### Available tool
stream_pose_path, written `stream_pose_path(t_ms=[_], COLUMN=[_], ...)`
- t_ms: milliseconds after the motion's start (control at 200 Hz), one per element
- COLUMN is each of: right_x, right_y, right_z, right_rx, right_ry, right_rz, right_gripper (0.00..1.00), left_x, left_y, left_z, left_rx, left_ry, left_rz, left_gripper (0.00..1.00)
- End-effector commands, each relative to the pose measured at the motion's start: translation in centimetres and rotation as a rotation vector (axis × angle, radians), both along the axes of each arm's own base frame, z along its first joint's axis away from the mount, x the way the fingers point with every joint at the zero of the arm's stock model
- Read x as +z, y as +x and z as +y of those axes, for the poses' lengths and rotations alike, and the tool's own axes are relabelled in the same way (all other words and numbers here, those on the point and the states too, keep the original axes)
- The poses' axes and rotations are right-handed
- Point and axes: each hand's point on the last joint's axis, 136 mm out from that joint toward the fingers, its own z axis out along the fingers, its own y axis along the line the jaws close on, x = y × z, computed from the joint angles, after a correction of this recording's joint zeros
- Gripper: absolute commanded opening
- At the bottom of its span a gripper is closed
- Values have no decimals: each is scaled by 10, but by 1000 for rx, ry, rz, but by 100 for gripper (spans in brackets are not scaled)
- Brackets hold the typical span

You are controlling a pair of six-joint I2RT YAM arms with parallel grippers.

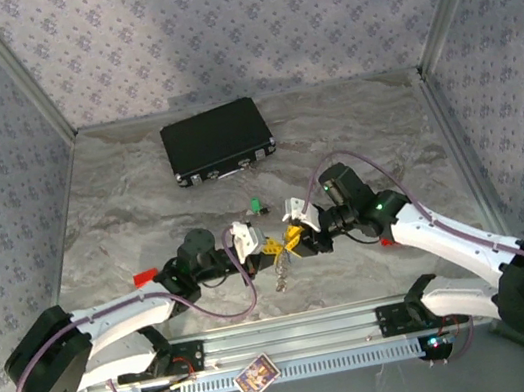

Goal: Put the keys on the keyring

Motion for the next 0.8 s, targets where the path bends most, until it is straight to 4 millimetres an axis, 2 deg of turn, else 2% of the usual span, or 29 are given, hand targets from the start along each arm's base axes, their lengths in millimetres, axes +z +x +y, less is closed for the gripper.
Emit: stream_pose_path(t_ms=[0,110,145,220,290,465,795], right_x=[5,8,7,8,6,2,5], right_y=[-5,-5,-5,-6,-7,-9,-11], right_z=[6,6,6,5,3,0,13], right_rx=[27,31,34,38,40,63,111], right_ry=[29,32,28,13,-15,-86,-103], right_rz=[16,12,14,13,6,0,-18], right_gripper=[21,4,0,0,0,0,0], left_x=[15,13,13,10,7,9,12], left_y=[-5,-3,-1,2,2,-1,-5], left_z=[-3,-3,-3,-1,0,3,2], left_rx=[-29,-20,-10,9,10,-1,-25], left_ry=[-65,-58,-54,-29,2,35,33], left_rz=[-23,-20,-20,-20,-26,-49,-52], left_gripper=[0,0,5,17,20,19,16])
